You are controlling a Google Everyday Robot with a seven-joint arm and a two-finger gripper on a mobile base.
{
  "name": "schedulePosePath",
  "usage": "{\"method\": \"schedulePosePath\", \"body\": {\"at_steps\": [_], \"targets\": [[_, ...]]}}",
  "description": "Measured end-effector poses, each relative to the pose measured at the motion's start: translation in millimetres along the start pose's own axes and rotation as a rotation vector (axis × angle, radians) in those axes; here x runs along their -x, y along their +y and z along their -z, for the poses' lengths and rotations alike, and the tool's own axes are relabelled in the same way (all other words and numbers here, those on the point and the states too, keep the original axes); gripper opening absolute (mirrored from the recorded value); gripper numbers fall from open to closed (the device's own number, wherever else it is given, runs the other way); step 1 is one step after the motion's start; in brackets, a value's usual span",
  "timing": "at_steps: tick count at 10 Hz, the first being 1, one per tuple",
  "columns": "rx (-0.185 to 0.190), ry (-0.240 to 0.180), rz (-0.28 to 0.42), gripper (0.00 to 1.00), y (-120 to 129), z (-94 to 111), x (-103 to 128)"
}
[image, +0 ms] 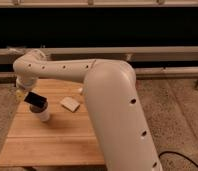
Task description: Place the eraser in the ceramic cup
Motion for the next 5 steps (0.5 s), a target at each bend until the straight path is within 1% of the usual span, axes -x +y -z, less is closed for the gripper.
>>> {"method": "schedulePosePath", "body": {"at_steps": [5], "targets": [[-0.001,-0.003,-0.001,0.00,-0.4,-5.8,-2.9]]}}
